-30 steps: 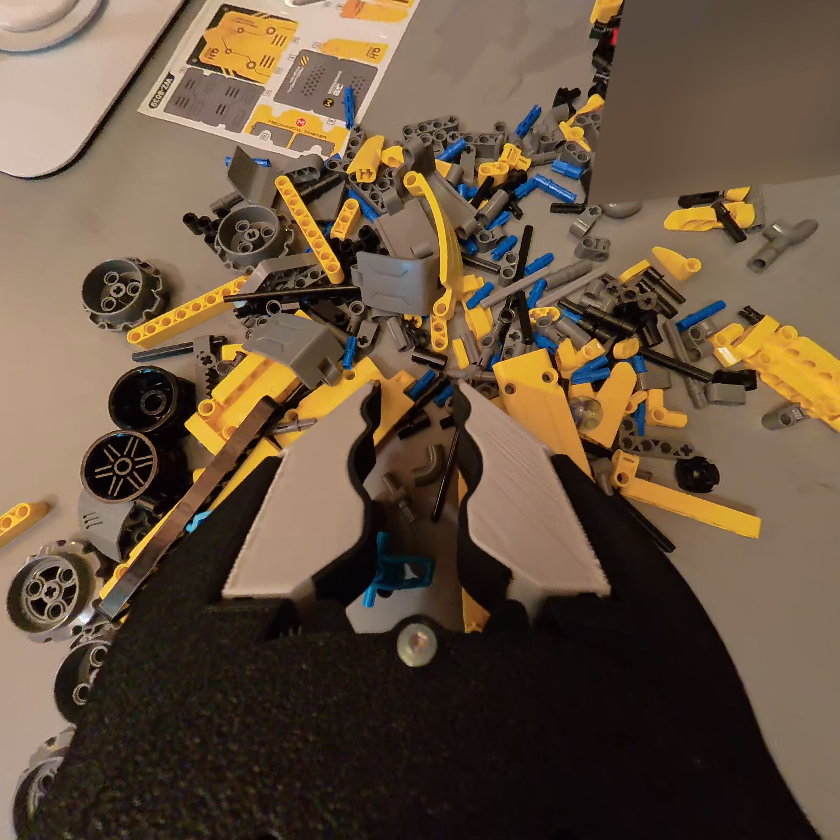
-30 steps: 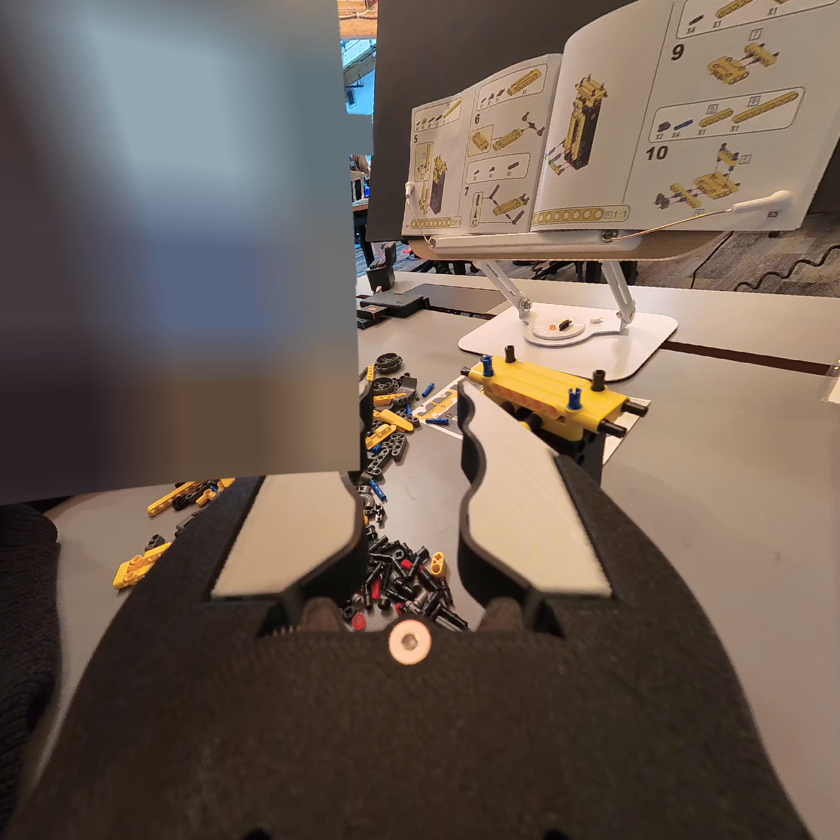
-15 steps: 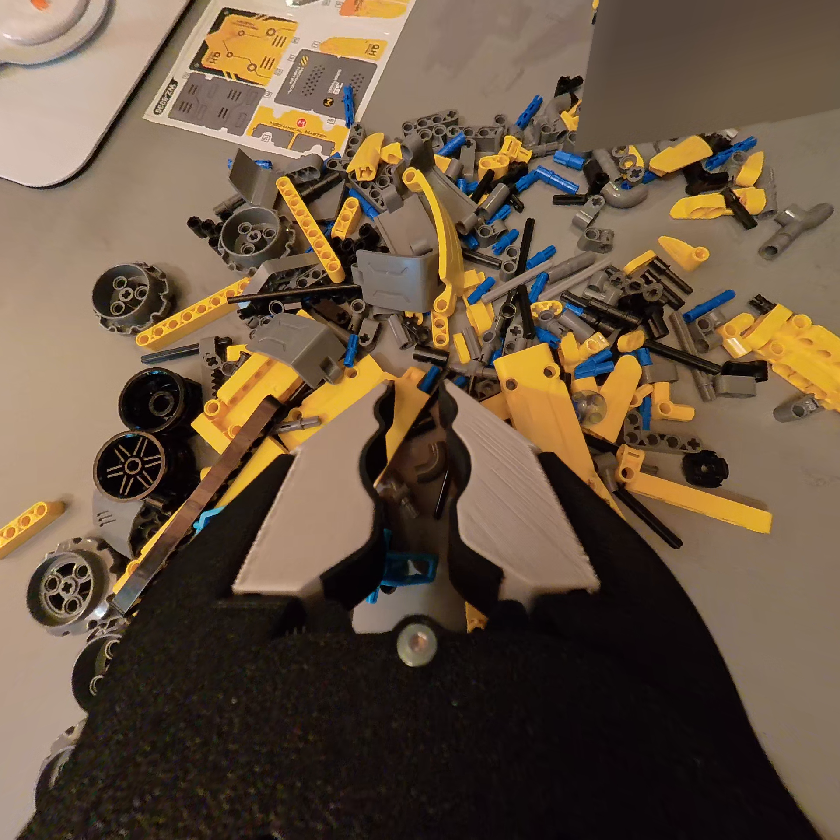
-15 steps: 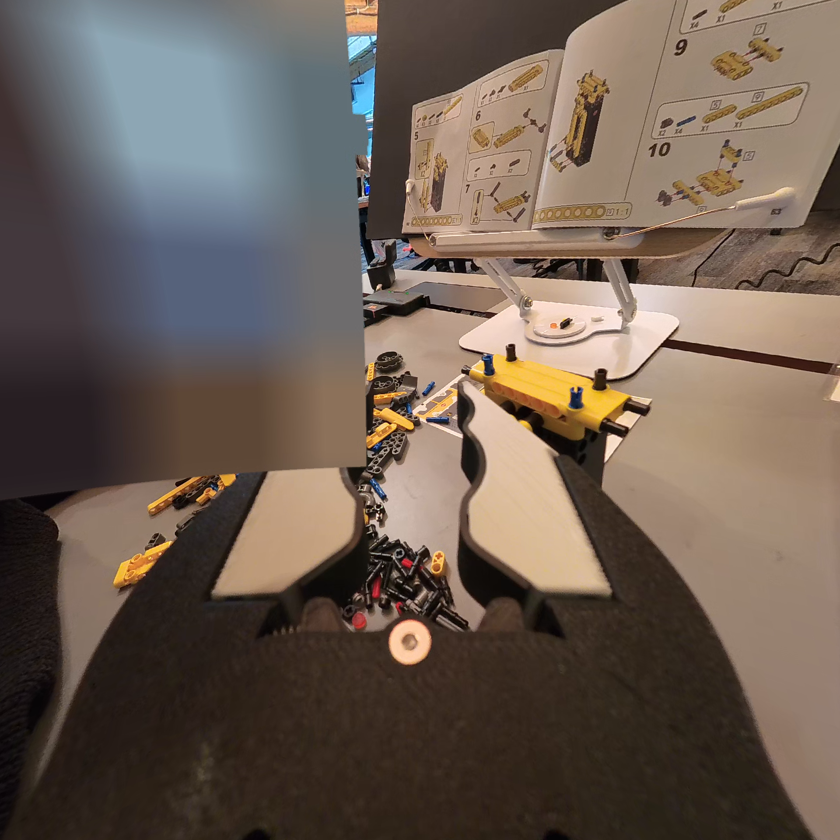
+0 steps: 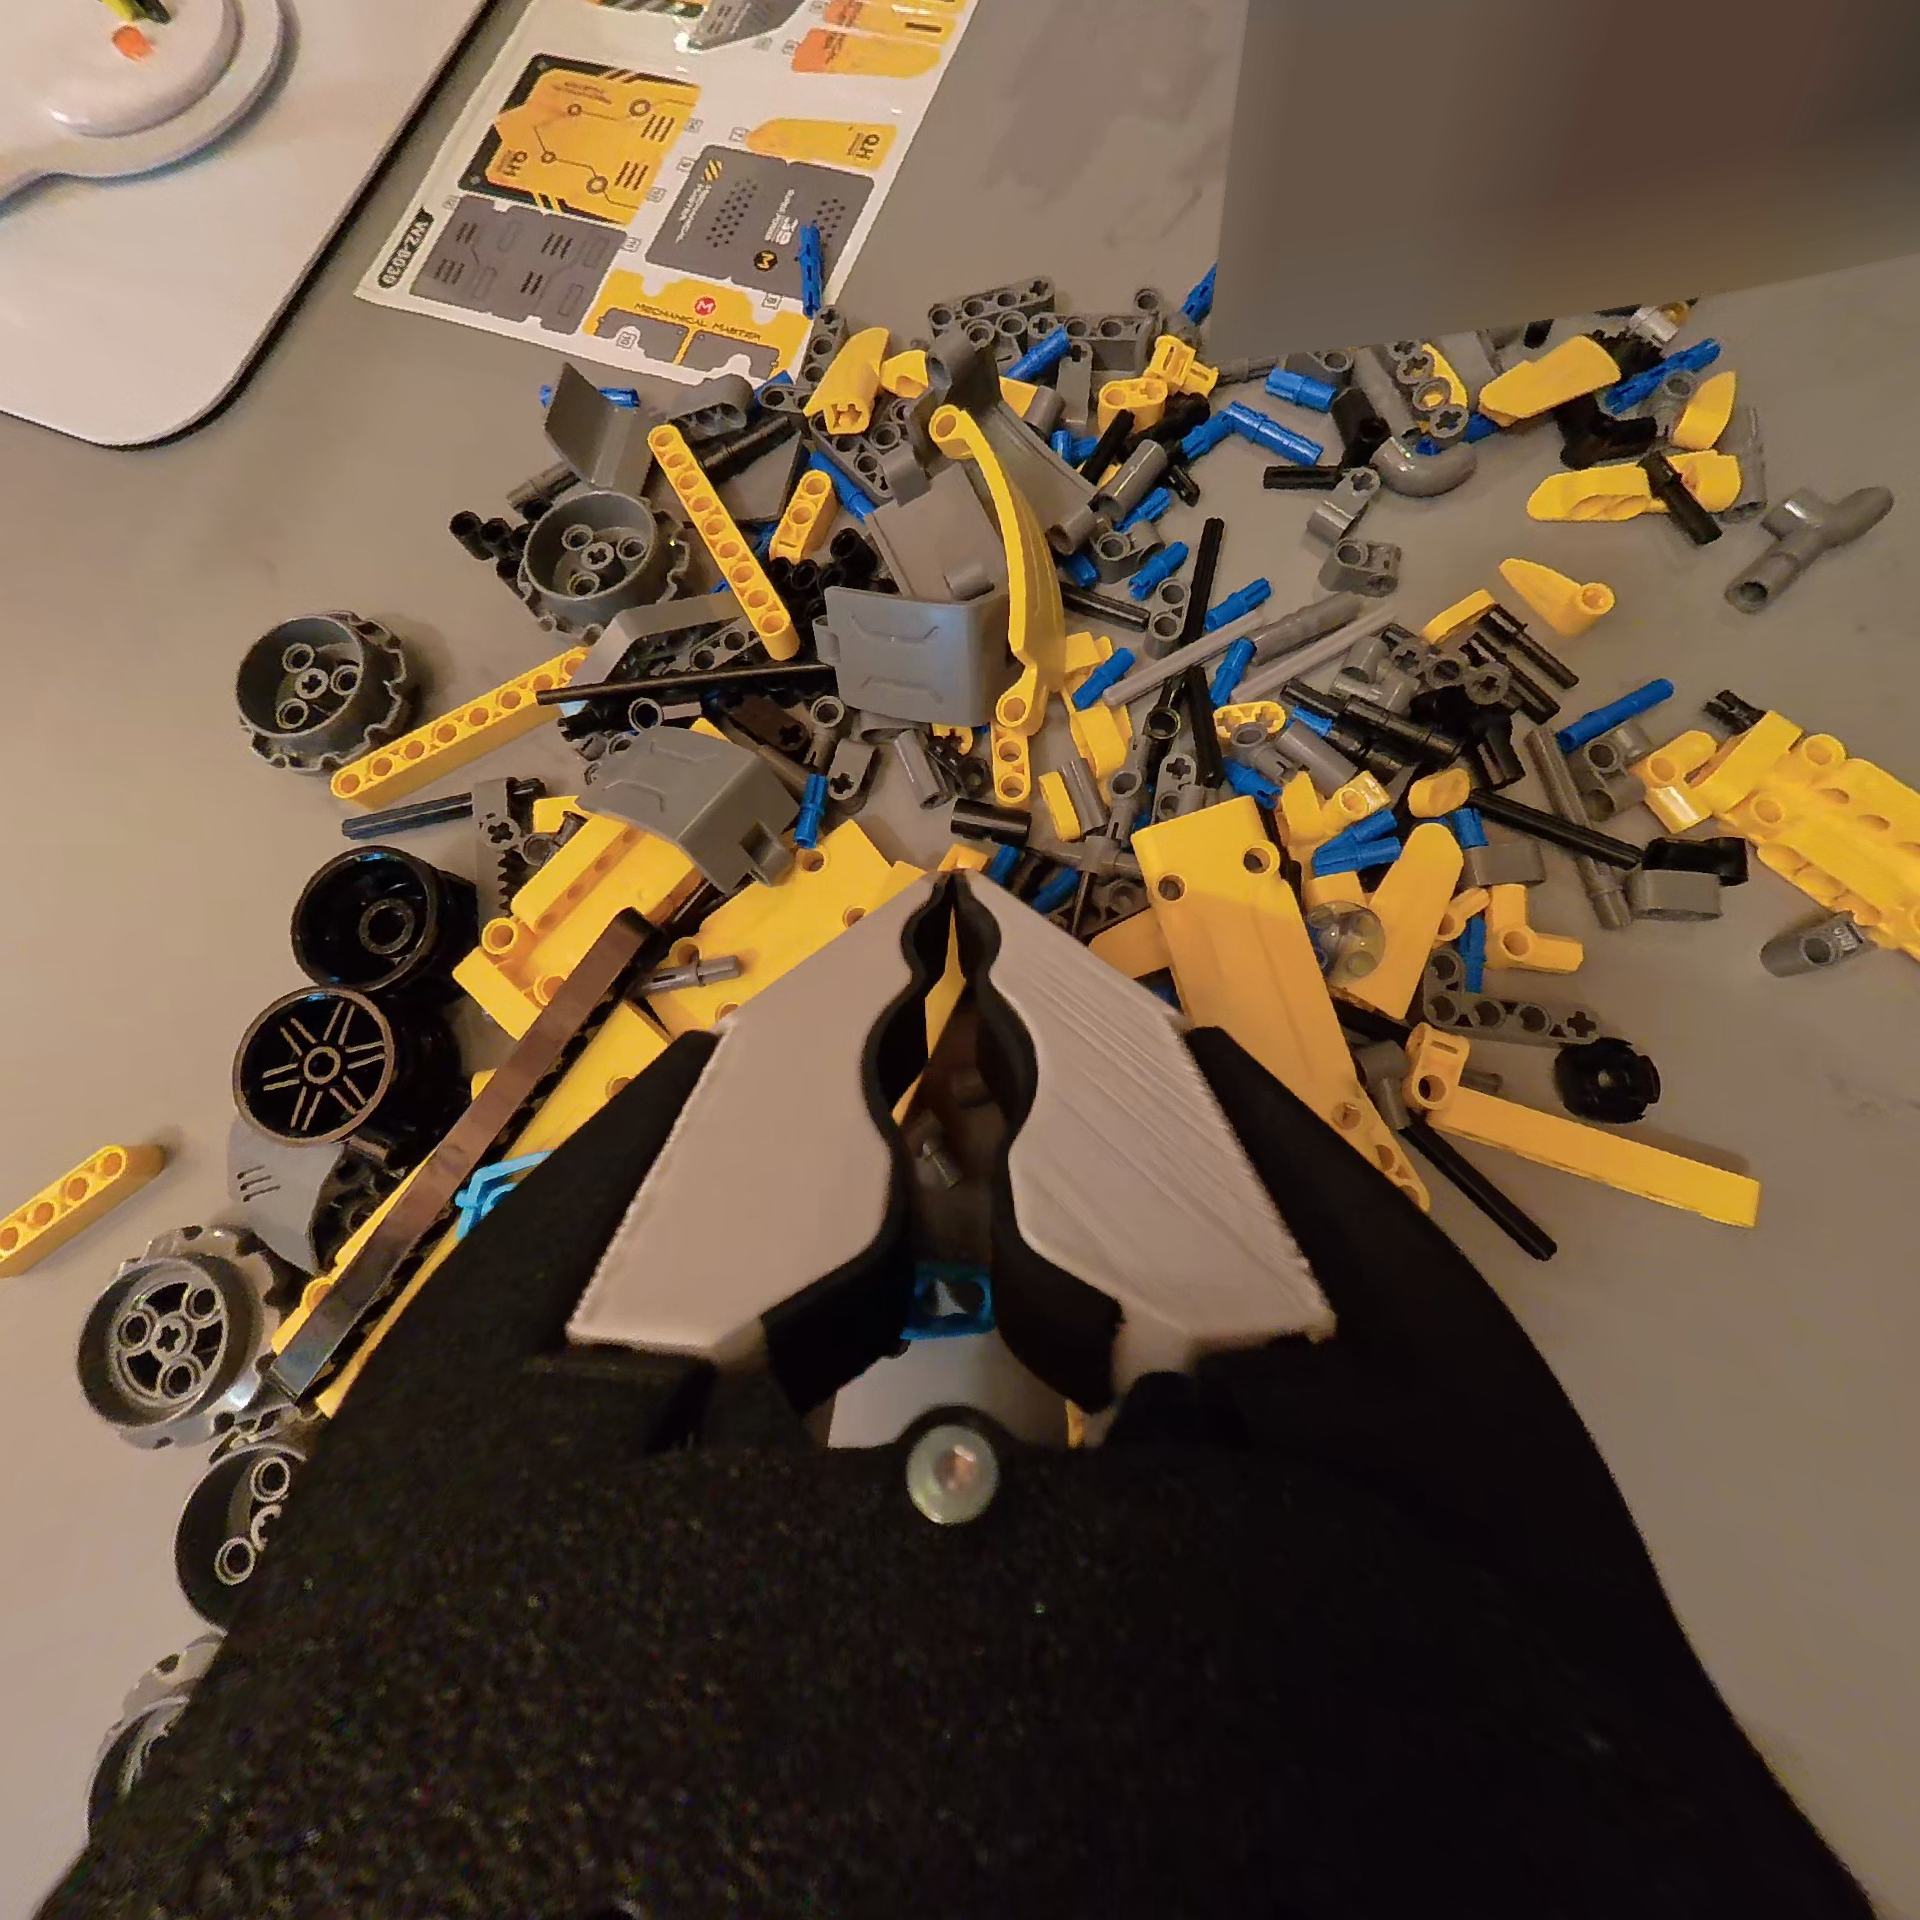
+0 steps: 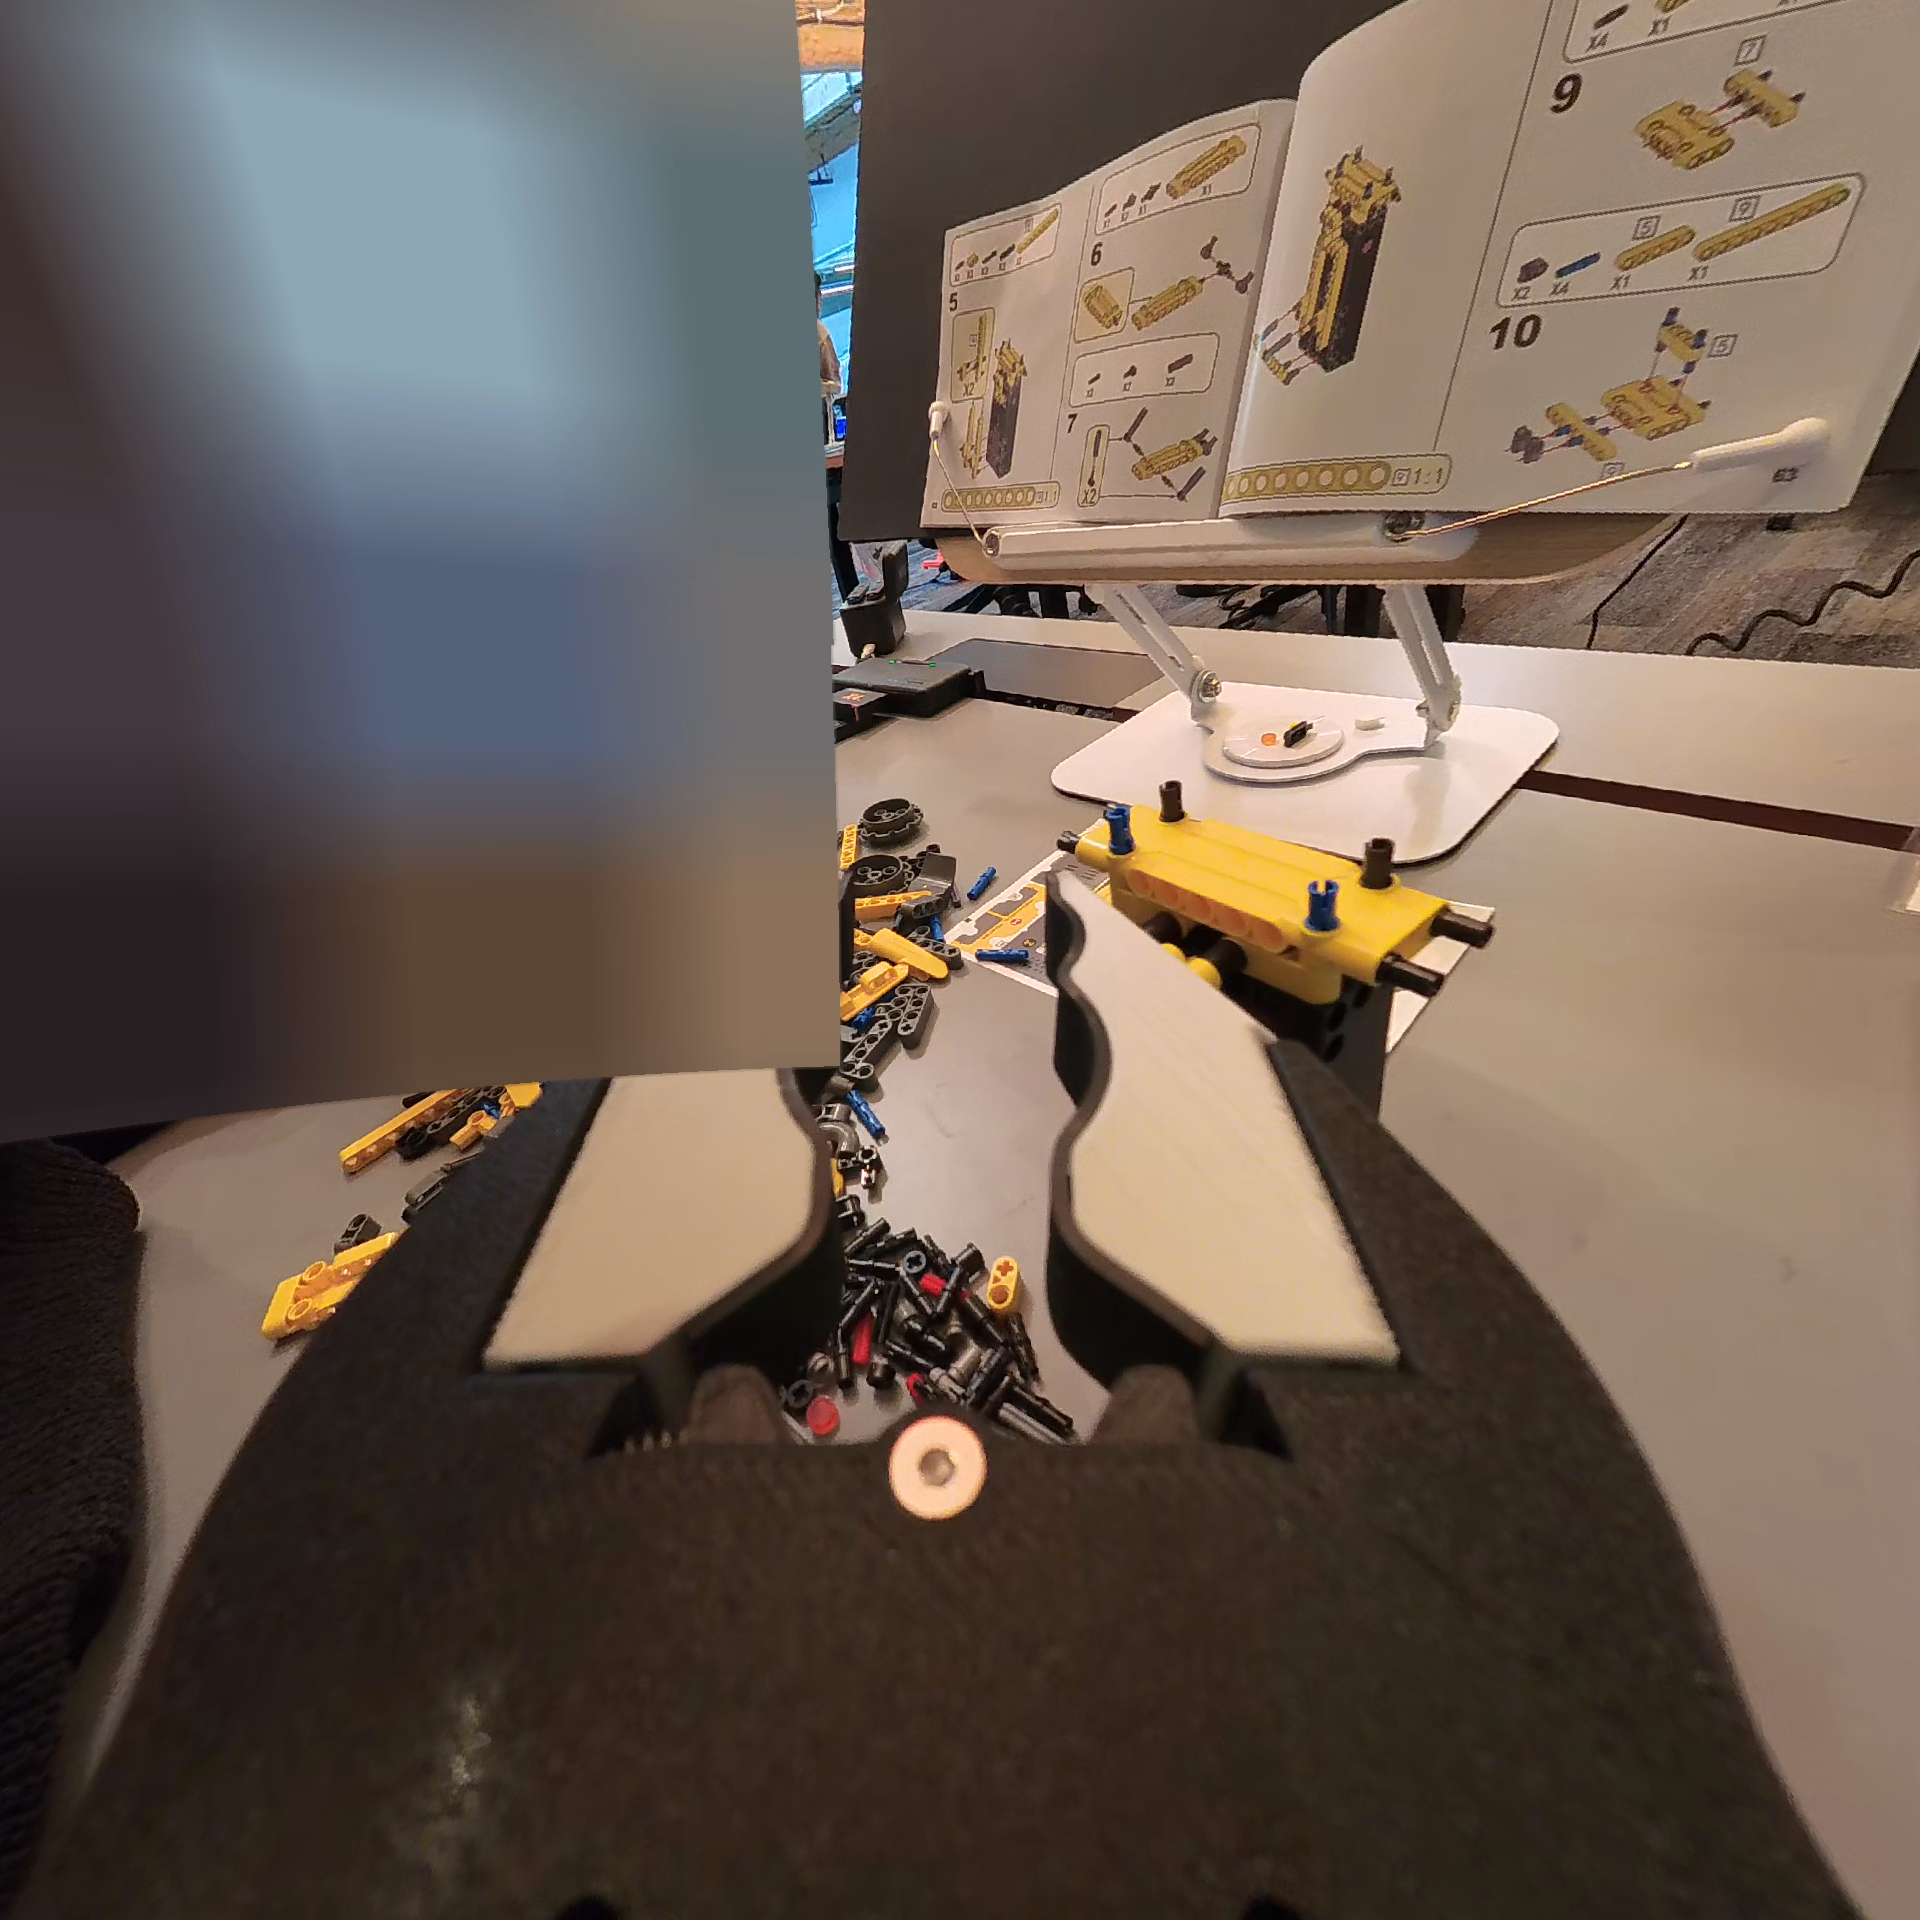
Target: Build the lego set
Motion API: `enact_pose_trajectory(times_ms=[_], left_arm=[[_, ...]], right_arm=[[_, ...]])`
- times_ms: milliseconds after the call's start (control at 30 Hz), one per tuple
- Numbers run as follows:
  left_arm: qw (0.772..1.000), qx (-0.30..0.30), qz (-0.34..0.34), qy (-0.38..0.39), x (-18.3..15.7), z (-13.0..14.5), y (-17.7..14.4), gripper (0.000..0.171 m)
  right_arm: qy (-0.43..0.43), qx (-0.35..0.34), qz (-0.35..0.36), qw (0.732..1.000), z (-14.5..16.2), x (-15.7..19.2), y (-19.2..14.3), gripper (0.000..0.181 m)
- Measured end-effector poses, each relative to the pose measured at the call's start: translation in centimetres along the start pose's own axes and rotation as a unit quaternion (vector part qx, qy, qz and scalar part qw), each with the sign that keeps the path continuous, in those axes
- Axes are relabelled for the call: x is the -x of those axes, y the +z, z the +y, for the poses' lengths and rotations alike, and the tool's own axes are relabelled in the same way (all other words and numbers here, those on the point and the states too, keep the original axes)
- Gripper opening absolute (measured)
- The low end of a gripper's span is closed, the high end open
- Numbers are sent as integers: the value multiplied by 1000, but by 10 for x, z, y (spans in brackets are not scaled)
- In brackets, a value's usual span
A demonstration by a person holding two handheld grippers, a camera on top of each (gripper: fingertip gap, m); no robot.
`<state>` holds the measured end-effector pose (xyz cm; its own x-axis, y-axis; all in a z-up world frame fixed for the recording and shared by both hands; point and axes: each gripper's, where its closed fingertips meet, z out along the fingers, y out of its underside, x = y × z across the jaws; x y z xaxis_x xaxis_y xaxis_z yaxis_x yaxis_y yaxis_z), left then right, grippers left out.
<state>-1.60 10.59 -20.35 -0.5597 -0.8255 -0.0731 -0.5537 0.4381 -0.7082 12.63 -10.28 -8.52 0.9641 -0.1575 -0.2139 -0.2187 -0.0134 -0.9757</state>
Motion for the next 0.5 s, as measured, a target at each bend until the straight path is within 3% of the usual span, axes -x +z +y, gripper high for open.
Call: enact_pose_trajectory(times_ms=[233,367,500], left_arm=[[999,-39,-1,-13,0,-15,-4,4],[996,-78,5,-40,-7,-39,-7,32],[996,-74,9,-39,-22,-54,6,49]], right_arm=[[-1,2,0,1000,1,0,1,36],[0,3,0,1000,1,0,1,36],[1,3,-3,1000,1,1,1,36]])
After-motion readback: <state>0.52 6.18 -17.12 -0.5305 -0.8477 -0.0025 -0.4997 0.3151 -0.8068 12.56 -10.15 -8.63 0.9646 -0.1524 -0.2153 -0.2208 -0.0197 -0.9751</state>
